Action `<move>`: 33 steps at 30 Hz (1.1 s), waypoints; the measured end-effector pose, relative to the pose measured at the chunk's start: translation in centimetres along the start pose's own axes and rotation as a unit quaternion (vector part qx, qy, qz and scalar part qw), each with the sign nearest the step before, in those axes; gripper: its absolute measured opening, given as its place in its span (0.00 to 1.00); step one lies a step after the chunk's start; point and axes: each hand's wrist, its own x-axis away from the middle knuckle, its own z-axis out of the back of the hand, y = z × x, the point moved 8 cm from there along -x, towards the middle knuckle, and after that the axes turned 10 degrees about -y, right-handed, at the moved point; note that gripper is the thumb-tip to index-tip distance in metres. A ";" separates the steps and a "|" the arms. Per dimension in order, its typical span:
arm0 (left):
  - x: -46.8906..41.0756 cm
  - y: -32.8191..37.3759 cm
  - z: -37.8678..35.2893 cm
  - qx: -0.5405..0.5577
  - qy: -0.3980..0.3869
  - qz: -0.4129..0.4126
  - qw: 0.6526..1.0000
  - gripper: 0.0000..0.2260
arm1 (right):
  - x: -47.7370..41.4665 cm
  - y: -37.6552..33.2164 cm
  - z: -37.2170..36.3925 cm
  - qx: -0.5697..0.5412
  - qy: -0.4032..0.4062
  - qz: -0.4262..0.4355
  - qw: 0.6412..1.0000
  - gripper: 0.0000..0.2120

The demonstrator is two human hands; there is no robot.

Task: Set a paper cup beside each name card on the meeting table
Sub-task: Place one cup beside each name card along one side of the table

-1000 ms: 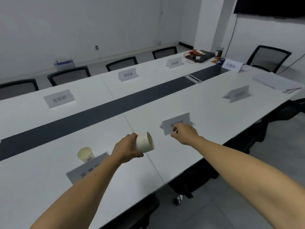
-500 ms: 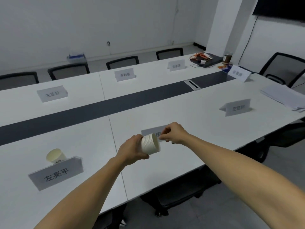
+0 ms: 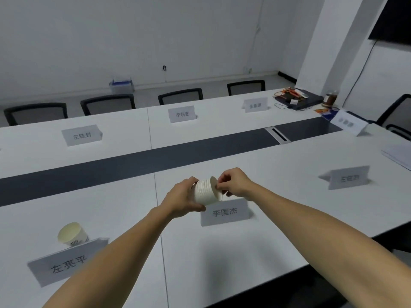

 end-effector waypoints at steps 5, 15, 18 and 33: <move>-1.4 -2.1 0.4 0.012 0.000 0.024 1.000 0.31 | -2.2 -0.4 0.5 0.006 0.001 -0.001 1.000 0.04; -1.3 -10.5 -0.8 0.032 -0.015 0.148 0.988 0.31 | -10.1 4.3 5.3 -0.008 0.108 -0.116 0.987 0.05; -1.5 -12.0 -2.0 0.041 -0.026 0.170 0.984 0.30 | -12.7 8.5 3.8 0.006 0.088 -0.174 0.981 0.07; -0.9 -13.2 -4.5 0.043 -0.047 0.217 0.974 0.30 | -14.8 14.9 0.1 -0.002 0.049 -0.251 0.967 0.11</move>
